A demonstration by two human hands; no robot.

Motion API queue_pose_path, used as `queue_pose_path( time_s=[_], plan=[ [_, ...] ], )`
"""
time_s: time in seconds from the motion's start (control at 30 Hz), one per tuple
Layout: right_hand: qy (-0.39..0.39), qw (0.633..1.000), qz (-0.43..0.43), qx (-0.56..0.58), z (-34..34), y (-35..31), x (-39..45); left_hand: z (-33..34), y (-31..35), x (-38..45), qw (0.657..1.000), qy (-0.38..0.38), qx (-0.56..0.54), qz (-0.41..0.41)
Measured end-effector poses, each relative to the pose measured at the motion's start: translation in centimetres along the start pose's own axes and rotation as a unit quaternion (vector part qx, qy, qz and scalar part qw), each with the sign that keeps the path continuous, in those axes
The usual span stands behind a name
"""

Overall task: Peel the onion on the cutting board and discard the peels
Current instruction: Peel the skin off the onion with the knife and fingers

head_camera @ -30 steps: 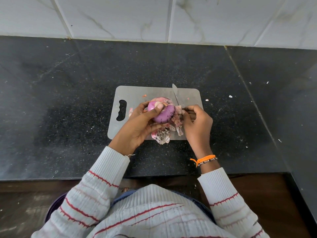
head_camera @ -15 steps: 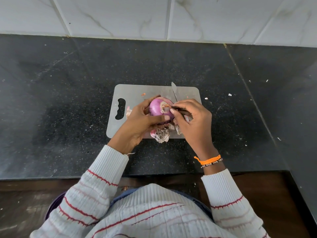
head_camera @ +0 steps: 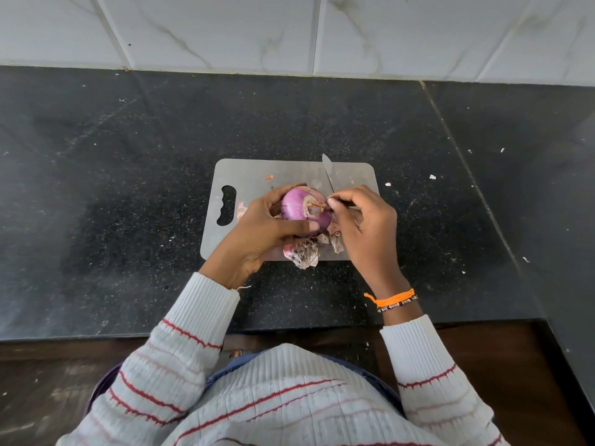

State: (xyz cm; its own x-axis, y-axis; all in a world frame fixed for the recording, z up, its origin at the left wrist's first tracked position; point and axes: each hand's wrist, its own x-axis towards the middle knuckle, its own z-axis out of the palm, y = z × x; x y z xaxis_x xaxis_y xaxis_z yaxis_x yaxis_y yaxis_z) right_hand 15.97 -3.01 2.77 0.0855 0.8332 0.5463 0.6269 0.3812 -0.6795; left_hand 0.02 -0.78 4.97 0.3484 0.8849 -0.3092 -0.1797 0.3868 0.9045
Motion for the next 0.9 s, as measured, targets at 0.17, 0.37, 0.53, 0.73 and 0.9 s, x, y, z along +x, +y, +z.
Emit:
queue_pose_path(
  time_s=[0.17,0.37,0.53,0.73,0.9],
  plan=[
    [-0.009,0.996,0.049,0.075,-0.1,-0.4,-0.1,-0.3,0.0,0.1,1.000,0.000,-0.014,0.002],
    [0.010,0.999,0.033,0.013,0.4,-0.4,-0.1,-0.3,-0.2,0.0,1.000,-0.013,0.007,0.010],
    [0.025,0.998,0.059,-0.029,0.9,-0.1,-0.2,-0.2,-0.7,-0.1,0.999,-0.031,0.012,0.015],
    [0.016,0.992,0.104,-0.071,1.3,1.3,-0.5,-0.9,-0.7,-0.3,0.998,-0.055,0.002,0.017],
    [0.028,0.984,0.174,-0.026,0.7,2.2,-0.7,-1.2,-0.2,-0.3,0.998,-0.058,-0.009,0.034]
  ],
)
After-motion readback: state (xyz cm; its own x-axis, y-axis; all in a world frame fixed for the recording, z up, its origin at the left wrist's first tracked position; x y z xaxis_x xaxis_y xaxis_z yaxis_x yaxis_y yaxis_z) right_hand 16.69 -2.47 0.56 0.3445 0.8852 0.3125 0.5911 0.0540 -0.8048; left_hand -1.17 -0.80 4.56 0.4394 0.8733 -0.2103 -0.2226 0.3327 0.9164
